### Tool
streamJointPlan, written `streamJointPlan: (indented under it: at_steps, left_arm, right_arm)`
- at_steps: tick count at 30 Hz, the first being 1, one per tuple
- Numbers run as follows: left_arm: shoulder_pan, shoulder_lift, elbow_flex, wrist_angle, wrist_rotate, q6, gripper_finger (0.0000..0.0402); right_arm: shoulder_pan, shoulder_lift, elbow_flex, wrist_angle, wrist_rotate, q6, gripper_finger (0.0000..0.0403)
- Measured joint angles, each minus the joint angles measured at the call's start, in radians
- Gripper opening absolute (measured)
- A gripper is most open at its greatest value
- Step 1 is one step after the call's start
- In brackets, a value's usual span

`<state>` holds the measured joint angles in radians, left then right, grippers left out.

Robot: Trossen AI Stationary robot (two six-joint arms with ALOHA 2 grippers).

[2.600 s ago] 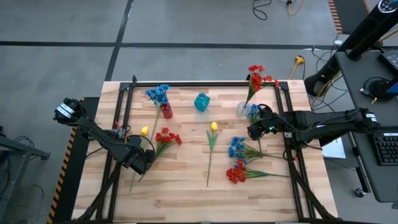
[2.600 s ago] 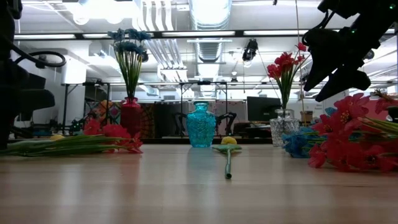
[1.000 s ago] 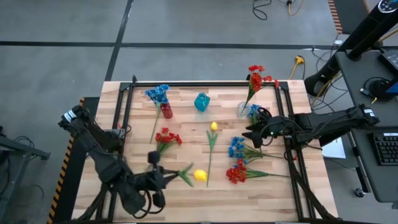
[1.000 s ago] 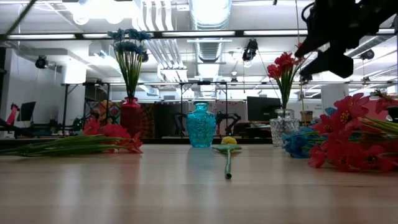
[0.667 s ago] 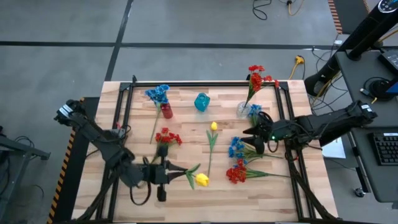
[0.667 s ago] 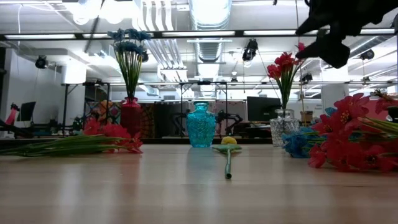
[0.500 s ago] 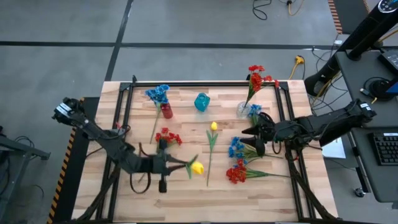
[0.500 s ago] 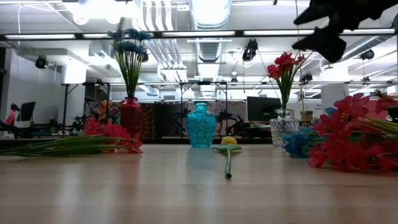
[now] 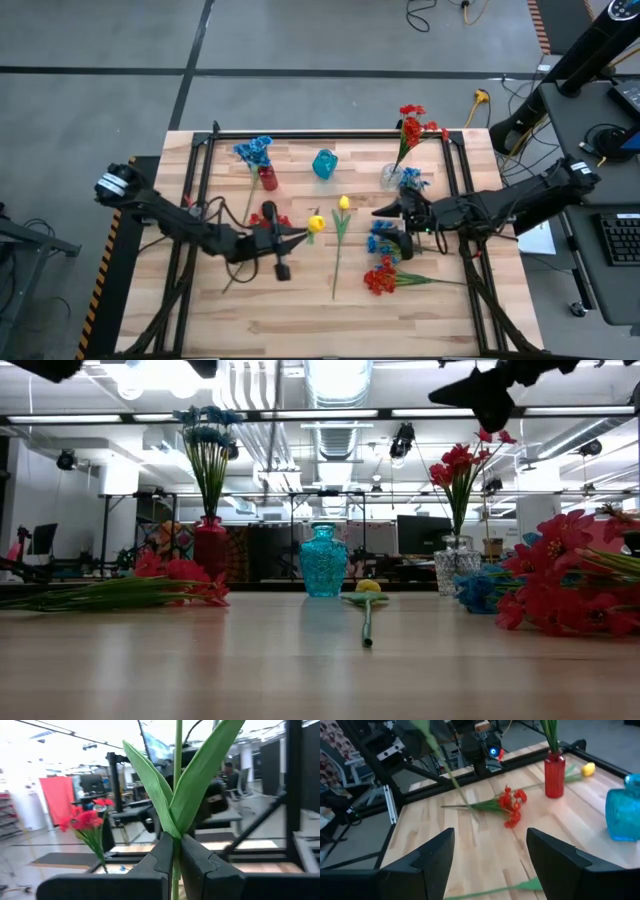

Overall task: Sort flowers into vase by color
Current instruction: Put the bottom left yellow flower into the blue vase

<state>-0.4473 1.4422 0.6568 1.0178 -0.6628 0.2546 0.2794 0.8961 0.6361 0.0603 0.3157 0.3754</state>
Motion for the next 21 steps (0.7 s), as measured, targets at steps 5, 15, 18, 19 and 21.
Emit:
streamJointPlan:
  at_steps: [5, 15, 18, 19, 21]
  left_arm:
    - [0.075, 0.088, 0.117, 0.017, -0.003, 0.089, 0.0004]
    - [0.286, 0.165, 0.245, 0.125, 0.12, 0.231, 0.0004]
    - [0.363, 0.196, 0.245, 0.179, 0.123, 0.221, 0.0004]
    - [0.385, 0.209, 0.245, 0.193, 0.123, 0.221, 0.0004]
    - [0.422, 0.235, 0.245, 0.231, 0.125, 0.236, 0.0004]
  right_arm:
    - [0.0, 0.028, 0.046, -0.007, -0.001, -0.037, 0.024]
    - [0.0, 0.027, 0.073, -0.063, -0.001, -0.038, 0.024]
    - [0.004, 0.028, 0.073, -0.065, -0.001, -0.035, 0.024]
    - [0.005, 0.028, 0.073, -0.065, -0.001, -0.035, 0.024]
    - [0.007, 0.028, 0.073, -0.066, -0.001, -0.035, 0.024]
